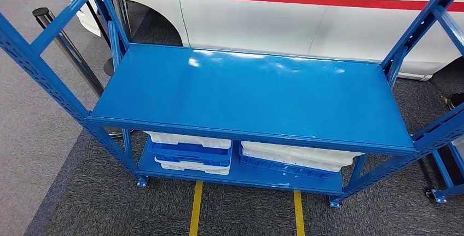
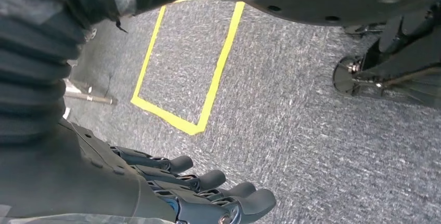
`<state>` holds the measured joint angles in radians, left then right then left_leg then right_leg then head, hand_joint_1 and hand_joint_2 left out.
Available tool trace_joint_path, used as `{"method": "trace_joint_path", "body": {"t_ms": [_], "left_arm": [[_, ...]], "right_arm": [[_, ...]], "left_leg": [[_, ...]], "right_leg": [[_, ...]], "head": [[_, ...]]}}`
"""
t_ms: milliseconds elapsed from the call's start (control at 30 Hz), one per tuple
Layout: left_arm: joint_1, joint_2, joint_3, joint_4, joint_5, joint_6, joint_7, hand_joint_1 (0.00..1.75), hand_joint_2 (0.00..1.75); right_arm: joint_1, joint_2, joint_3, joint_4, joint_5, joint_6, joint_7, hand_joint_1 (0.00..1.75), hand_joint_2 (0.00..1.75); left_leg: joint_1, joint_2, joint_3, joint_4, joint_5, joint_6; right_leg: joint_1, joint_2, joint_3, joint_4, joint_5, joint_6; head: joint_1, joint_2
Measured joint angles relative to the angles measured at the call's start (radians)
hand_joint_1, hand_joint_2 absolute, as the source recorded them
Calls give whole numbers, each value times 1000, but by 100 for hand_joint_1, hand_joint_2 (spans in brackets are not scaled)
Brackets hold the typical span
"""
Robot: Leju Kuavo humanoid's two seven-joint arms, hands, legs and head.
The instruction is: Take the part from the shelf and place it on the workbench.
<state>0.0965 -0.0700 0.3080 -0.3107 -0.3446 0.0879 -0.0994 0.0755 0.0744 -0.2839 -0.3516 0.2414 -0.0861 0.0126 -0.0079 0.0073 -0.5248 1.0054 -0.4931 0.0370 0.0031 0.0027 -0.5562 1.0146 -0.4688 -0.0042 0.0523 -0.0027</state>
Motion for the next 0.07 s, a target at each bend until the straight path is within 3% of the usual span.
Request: {"method": "trace_joint_path", "body": {"t_ms": [67], "left_arm": [[4,6,-30,-7,34,-8,9,0,0]], "right_arm": [[6,-6,26,-3,-23,8,-1,0,0]], "left_leg": [[0,0,0,0,0,0]], "right_leg": [[0,0,0,0,0,1]], "head": [[0,0]]}}
